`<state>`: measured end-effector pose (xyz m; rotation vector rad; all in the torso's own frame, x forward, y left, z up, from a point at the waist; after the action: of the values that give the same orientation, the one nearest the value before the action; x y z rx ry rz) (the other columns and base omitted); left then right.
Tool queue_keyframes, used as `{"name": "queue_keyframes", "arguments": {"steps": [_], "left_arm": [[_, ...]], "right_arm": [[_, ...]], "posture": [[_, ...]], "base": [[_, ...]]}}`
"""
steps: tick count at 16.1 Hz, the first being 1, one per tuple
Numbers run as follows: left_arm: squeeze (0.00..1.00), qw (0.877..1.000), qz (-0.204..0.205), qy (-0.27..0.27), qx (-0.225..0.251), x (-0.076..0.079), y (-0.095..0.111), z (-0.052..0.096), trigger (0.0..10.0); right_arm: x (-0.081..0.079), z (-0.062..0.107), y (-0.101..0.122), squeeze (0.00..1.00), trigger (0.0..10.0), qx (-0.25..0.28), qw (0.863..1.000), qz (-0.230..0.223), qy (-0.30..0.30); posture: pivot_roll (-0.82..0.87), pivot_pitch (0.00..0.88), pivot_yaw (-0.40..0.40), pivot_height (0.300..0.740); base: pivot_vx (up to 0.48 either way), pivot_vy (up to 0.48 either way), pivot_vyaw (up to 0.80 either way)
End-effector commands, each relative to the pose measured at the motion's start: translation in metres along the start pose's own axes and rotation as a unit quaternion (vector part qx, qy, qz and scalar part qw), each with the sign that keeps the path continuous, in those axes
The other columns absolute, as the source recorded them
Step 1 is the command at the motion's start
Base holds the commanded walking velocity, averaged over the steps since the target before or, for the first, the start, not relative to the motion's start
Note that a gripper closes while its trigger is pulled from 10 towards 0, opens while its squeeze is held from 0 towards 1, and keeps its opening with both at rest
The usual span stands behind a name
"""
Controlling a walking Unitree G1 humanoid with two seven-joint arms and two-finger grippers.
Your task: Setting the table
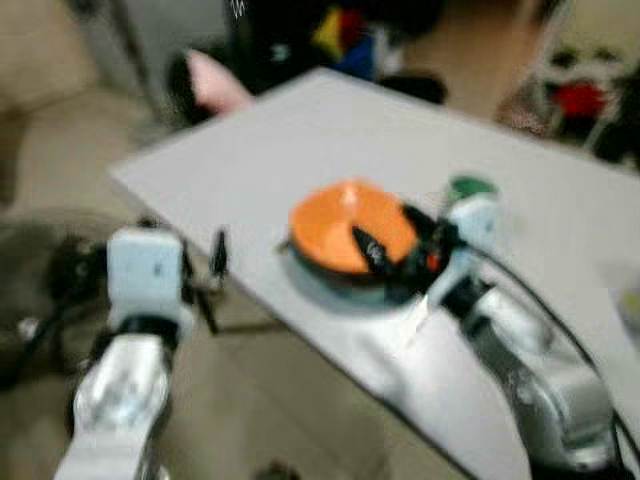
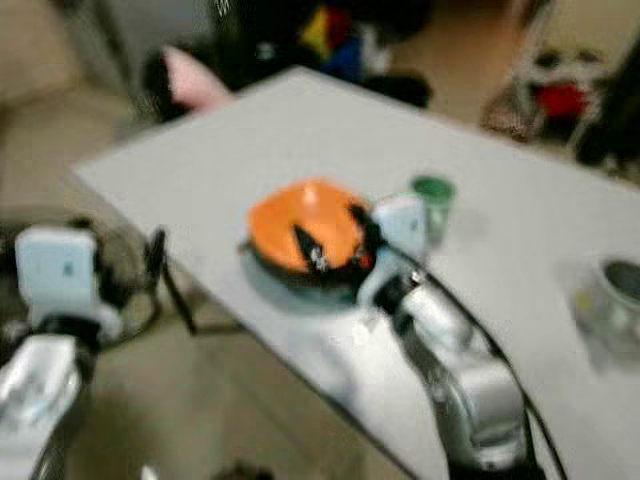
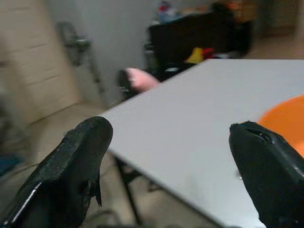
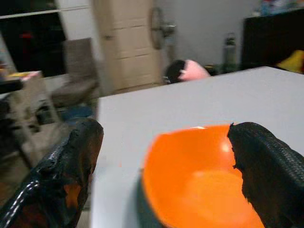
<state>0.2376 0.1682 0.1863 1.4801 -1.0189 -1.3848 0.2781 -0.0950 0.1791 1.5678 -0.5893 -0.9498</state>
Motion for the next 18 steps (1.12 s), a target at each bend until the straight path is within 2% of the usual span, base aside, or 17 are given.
{"name": "queue_keyframes", "arguments": {"steps": [1,6,18], "left_arm": [[0.0,1.0,0.002,-0.001,0.001,0.0009,0.0015,0.0005,10.0],[0.0,1.0,-0.003,-0.005,-0.006,0.0017,-0.0021,0.002,10.0],[0.0,1.0,-0.014,0.002,-0.013,-0.0067,-0.0068,0.0018,10.0]], "right_arm": [[0.0034,0.0022,0.004,1.0,10.0,0.003,1.0,0.001,-0.006],[0.0063,0.001,0.0043,1.0,10.0,0.007,1.0,-0.005,-0.016],[0.0066,-0.0018,0.0026,1.0,10.0,0.009,0.999,-0.015,-0.03]], "posture": [[-0.03,0.0,0.045,0.74],[-0.03,0.001,0.043,0.74],[-0.03,0.008,0.035,0.74]], "base": [[0.0,0.0,0.8],[0.0,0.0,0.8],[0.0,0.288,0.8]]}}
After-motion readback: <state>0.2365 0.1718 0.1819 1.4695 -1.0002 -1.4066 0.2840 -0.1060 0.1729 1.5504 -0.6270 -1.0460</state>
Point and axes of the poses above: a point about 5 cm out from each wrist's last joint towards the gripper, its own z axis pointing back from the gripper into the wrist, its own y axis along the axis of the wrist's last joint, x = y × z, the point moved 3 cm from there along -z, pointing out of the wrist towards the gripper, and after that the axes turned 7 degrees about -z, right-handed, at the moved point
